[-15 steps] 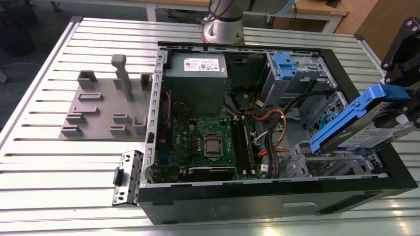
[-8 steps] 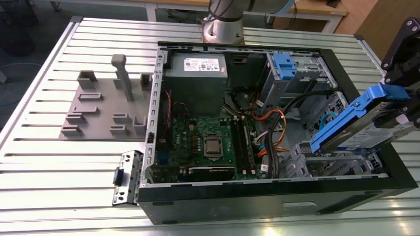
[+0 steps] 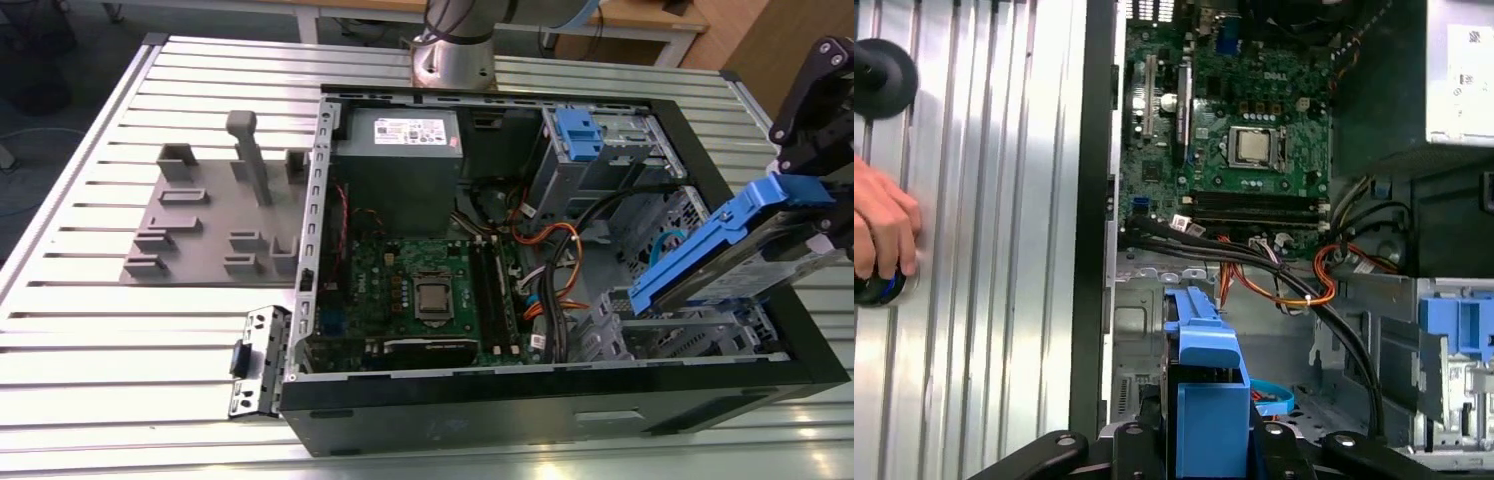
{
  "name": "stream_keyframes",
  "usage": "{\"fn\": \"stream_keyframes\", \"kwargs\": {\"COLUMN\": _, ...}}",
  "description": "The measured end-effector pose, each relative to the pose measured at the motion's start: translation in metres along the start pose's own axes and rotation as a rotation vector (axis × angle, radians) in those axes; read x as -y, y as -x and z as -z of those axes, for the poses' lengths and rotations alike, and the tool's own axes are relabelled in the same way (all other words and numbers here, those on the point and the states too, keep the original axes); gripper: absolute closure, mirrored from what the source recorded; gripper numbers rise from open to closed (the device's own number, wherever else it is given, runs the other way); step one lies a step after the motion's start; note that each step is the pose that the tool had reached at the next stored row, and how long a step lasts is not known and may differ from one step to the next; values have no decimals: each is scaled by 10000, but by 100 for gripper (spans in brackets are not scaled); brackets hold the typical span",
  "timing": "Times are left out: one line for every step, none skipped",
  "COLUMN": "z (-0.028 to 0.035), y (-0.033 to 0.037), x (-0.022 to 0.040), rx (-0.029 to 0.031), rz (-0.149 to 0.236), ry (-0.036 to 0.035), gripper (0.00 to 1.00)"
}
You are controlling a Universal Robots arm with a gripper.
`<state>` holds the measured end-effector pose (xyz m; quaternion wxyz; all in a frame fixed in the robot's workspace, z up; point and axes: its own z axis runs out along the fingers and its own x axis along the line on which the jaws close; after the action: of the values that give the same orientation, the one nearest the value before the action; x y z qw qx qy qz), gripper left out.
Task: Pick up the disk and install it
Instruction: 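Insert the disk into the insertion slot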
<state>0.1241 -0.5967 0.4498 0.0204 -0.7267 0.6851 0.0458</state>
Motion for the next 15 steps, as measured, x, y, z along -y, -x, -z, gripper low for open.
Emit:
{"fn": "stream_keyframes", "kwargs": {"z": 1, "y": 0, "x": 0, "rx": -3, "rz": 62, "ry": 5, "gripper": 64}}
{"fn": "stream_keyframes", "kwargs": {"z": 1, "y": 0, "x": 0, "rx": -4, "rz": 70, "ry": 6, "gripper": 64}}
{"fn": "stream_keyframes", "kwargs": {"z": 1, "y": 0, "x": 0, "rx": -4, "rz": 75, "ry": 7, "gripper": 64}}
{"fn": "stream_keyframes", "kwargs": {"z": 0, "y": 0, "x": 0, "rx": -3, "rz": 79, "ry": 7, "gripper": 64}}
{"fn": "stream_keyframes", "kwargs": {"z": 0, "y": 0, "x": 0, "rx": -4, "rz": 79, "ry": 7, "gripper": 64}}
{"fn": "stream_keyframes", "kwargs": {"z": -7, "y": 0, "x": 1, "rx": -1, "rz": 78, "ry": 7, "gripper": 64}}
{"fn": "stream_keyframes", "kwargs": {"z": -20, "y": -1, "x": 1, "rx": -2, "rz": 65, "ry": 6, "gripper": 64}}
{"fn": "stream_keyframes", "kwargs": {"z": -35, "y": -2, "x": 2, "rx": -4, "rz": 10, "ry": 1, "gripper": 64}}
{"fn": "stream_keyframes", "kwargs": {"z": -49, "y": -4, "x": 3, "rx": 1, "rz": -90, "ry": -9, "gripper": 64}}
{"fn": "stream_keyframes", "kwargs": {"z": -61, "y": -3, "x": 3, "rx": 5, "rz": -201, "ry": -19, "gripper": 64}}
{"fn": "stream_keyframes", "kwargs": {"z": -71, "y": -2, "x": 3, "rx": 9, "rz": -308, "ry": -29, "gripper": 64}}
{"fn": "stream_keyframes", "kwargs": {"z": -79, "y": 2, "x": 0, "rx": 10, "rz": -390, "ry": -37, "gripper": 64}}
{"fn": "stream_keyframes", "kwargs": {"z": -85, "y": 6, "x": -5, "rx": 12, "rz": -424, "ry": -40, "gripper": 64}}
{"fn": "stream_keyframes", "kwargs": {"z": -90, "y": 9, "x": -10, "rx": 12, "rz": -428, "ry": -41, "gripper": 64}}
{"fn": "stream_keyframes", "kwargs": {"z": -94, "y": 13, "x": -13, "rx": 12, "rz": -429, "ry": -41, "gripper": 64}}
